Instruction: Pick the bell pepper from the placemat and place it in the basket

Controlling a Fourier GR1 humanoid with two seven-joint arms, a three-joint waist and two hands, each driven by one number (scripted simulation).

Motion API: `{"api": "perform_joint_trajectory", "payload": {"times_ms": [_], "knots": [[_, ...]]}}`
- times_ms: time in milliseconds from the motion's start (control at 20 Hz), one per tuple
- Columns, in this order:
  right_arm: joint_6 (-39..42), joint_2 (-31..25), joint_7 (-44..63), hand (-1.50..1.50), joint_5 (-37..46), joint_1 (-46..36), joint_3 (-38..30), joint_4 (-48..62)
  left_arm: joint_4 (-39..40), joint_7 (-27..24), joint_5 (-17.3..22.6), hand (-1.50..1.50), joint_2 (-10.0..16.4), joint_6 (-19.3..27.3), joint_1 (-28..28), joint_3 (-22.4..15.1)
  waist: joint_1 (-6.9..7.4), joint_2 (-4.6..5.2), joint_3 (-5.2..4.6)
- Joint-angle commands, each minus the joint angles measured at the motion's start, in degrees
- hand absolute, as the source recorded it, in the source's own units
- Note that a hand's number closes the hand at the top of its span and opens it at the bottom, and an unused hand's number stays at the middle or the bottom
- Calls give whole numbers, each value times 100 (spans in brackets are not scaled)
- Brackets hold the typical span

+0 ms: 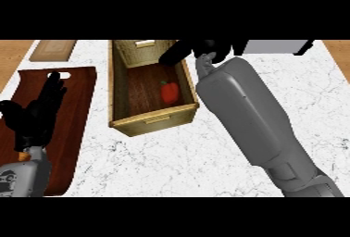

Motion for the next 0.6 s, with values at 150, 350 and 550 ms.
{"api": "perform_joint_trajectory", "payload": {"times_ms": [150, 350, 550], "knots": [[83, -572, -8, -150, -646, 1599, -553, -1961, -111, -79, -38, 0, -82, 38, 248, -39, -100, -30, 7], [962, -1071, 224, -150, -1111, 2101, -786, -3152, 78, -295, -66, 0, -196, 64, 198, -84, -46, 1, -1], [1097, -1338, -574, -150, -1670, 2840, -1251, -3458, 252, -242, -217, 0, -176, 147, -26, -127, 1, 30, 0]]}}
